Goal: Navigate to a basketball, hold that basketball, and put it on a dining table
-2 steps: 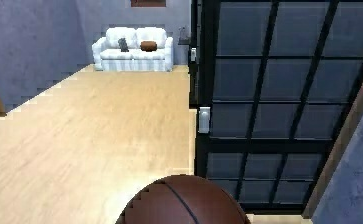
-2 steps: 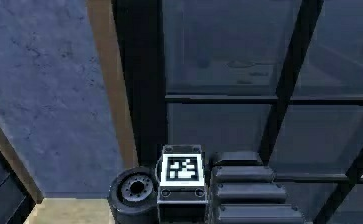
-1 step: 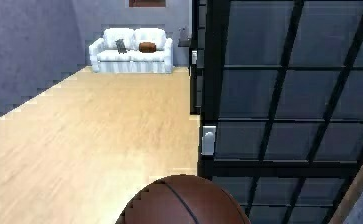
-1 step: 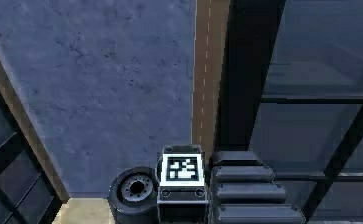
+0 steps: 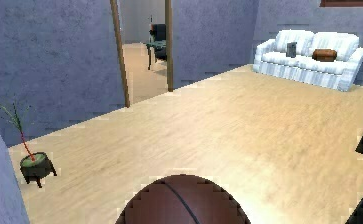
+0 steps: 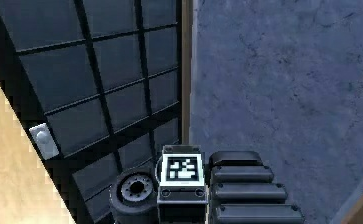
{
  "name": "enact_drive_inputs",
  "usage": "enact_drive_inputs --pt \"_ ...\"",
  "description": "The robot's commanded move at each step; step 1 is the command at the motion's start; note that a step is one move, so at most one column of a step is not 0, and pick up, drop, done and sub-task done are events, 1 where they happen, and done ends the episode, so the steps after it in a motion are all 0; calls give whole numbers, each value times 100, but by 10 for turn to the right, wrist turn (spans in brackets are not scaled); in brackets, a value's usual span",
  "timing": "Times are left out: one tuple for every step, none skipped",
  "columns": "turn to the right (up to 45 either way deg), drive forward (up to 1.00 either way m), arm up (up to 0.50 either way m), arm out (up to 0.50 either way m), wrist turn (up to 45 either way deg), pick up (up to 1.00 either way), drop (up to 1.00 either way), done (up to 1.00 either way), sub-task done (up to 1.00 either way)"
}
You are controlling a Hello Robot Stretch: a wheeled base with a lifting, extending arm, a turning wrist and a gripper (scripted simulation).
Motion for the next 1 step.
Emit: enact_drive_inputs --pt "-30 0 0 0 0 0 0 0 0"
